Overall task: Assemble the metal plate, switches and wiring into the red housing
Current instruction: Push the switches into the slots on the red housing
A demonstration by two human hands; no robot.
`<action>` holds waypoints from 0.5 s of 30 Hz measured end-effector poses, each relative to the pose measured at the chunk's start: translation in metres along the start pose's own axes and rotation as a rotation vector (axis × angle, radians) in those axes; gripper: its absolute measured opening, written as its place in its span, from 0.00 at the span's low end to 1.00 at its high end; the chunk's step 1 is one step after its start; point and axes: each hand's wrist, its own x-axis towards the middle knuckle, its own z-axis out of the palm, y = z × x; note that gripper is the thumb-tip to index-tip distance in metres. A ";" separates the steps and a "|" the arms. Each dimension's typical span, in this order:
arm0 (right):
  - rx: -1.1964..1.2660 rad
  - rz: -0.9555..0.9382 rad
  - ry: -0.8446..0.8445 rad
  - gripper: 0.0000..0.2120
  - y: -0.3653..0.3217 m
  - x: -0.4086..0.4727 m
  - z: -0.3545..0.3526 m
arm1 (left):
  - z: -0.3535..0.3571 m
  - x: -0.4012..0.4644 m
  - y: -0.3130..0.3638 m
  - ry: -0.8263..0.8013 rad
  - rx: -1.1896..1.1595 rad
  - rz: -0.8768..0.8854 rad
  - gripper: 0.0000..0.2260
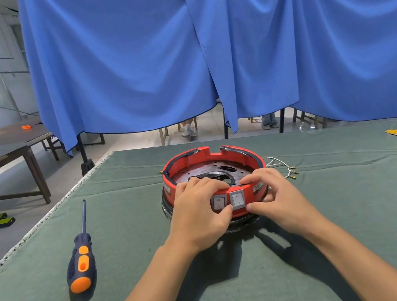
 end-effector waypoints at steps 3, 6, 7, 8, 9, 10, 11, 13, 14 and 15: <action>-0.009 0.015 0.009 0.21 0.000 0.000 0.001 | 0.000 0.000 0.001 -0.001 0.001 -0.006 0.16; 0.041 0.029 -0.001 0.21 0.000 0.000 0.001 | 0.000 0.000 0.001 0.004 -0.002 -0.009 0.16; 0.026 0.029 0.005 0.21 0.000 0.000 0.001 | 0.000 0.000 0.001 0.007 -0.003 -0.010 0.16; 0.002 0.027 0.015 0.21 0.000 0.000 0.002 | 0.001 0.000 0.001 0.009 -0.003 -0.011 0.16; -0.023 0.024 0.028 0.21 -0.001 0.000 0.003 | 0.001 0.000 0.002 0.014 -0.003 -0.012 0.15; -0.044 0.022 0.041 0.21 -0.001 0.000 0.003 | 0.002 0.000 0.002 0.021 -0.003 -0.013 0.15; -0.060 0.021 0.051 0.20 -0.001 0.001 0.004 | 0.002 -0.001 0.003 0.030 -0.003 -0.011 0.14; -0.077 0.017 0.059 0.20 -0.001 0.001 0.003 | 0.003 -0.001 0.004 0.041 -0.004 -0.005 0.14; -0.078 0.012 0.064 0.20 0.000 0.001 0.003 | 0.003 -0.001 0.004 0.038 -0.003 -0.001 0.14; -0.072 0.006 0.072 0.20 0.001 0.000 0.004 | 0.003 -0.001 0.003 0.035 0.001 0.006 0.14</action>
